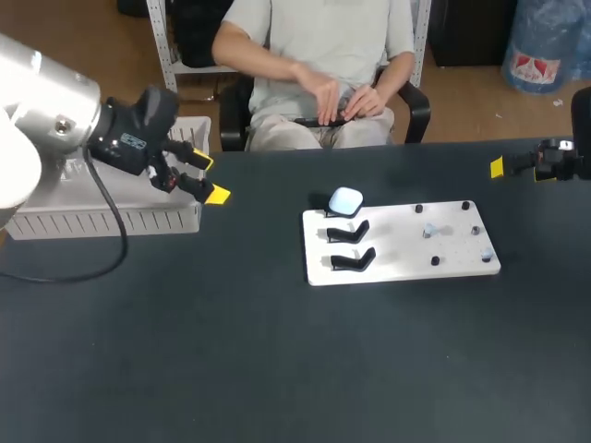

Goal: Pick up each earbud case from the left stands, insert the matching earbuds, close the lid, and place the case in the box.

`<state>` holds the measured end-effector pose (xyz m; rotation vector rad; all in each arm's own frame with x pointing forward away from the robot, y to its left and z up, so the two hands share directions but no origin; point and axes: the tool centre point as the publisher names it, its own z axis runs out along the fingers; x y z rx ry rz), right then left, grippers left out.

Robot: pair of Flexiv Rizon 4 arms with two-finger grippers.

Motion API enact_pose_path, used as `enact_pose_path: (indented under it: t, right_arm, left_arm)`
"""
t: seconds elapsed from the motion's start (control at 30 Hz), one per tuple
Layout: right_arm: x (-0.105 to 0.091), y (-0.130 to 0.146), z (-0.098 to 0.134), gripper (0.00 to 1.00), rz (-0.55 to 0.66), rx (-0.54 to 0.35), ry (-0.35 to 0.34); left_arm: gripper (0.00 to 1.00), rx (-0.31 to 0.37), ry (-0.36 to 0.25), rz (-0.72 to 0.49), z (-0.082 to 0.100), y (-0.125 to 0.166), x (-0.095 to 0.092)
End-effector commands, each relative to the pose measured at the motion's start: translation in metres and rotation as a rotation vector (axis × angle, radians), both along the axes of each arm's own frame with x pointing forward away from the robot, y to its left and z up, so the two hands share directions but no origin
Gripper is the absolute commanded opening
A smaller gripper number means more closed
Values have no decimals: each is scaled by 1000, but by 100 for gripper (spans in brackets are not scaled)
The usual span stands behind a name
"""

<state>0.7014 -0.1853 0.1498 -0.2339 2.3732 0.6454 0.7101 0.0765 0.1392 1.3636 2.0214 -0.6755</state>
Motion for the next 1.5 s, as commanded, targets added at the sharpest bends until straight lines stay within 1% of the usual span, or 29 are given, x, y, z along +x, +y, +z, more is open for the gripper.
enact_pose_path:
  t: [0.03, 0.1, 0.17, 0.2, 0.33, 0.37, 0.43, 0.47, 0.5, 0.63, 0.7, 0.73, 0.8, 0.87, 0.93, 1.07, 1.2, 1.23, 1.27, 1.43, 1.5]
  right_arm:
    - [0, -1, 0, 100, 2, 1, 0]
    - [0, -1, 0, 100, 2, 1, 0]
    - [0, -1, 0, 100, 2, 1, 0]
    - [0, -1, 0, 100, 2, 1, 0]
    - [0, -1, 0, 100, 2, 1, 0]
    - [0, -1, 0, 100, 2, 1, 0]
    - [0, -1, 0, 100, 2, 1, 0]
    - [0, -1, 0, 100, 2, 1, 0]
    - [0, -1, 0, 100, 2, 1, 0]
    - [0, -1, 0, 100, 2, 1, 0]
    - [0, -1, 0, 100, 2, 1, 0]
    - [0, -1, 0, 100, 2, 1, 0]
    - [0, -1, 0, 100, 2, 1, 0]
    - [0, -1, 0, 100, 2, 1, 0]
    - [0, -1, 0, 100, 2, 1, 0]
    - [0, -1, 0, 100, 2, 1, 0]
    - [0, -1, 0, 100, 2, 1, 0]
    - [0, -1, 0, 100, 2, 1, 0]
    - [0, -1, 0, 100, 2, 1, 0]
    - [0, -1, 0, 100, 2, 1, 0]
    - [0, -1, 0, 100, 2, 1, 0]
  left_arm:
    - [100, -22, -101, -165, -8, -18, 9]
    - [100, -38, -137, -212, -6, -28, 6]
    - [100, -54, -138, -237, -6, -36, 6]
    - [100, -63, -148, -251, -7, -41, 7]
    - [100, -92, -137, -288, -14, -58, 10]
    - [100, -96, -130, -291, -17, -62, 10]
    - [100, -98, -141, -295, -25, -68, 11]
    - [100, -102, -132, -296, -30, -71, 12]
    - [100, -108, -116, -291, -33, -74, 14]
    - [100, -119, -102, -283, -50, -83, 22]
    - [100, -123, -102, -292, -59, -88, 25]
    - [100, -129, -116, -299, -62, -90, 27]
    - [100, -143, -107, -307, -68, -95, 31]
    - [100, -158, -122, -310, -75, -99, 37]
    - [100, -172, -118, -306, -80, -104, 43]
    - [100, -194, -119, -308, -89, -111, 50]
    - [100, -222, -105, -312, -97, -119, 56]
    - [98, -227, -106, -312, -99, -121, 58]
    - [100, -230, -109, -313, -100, -123, 60]
    - [100, -241, -122, -325, -104, -131, 70]
    - [96, -243, -121, -330, -104, -134, 75]
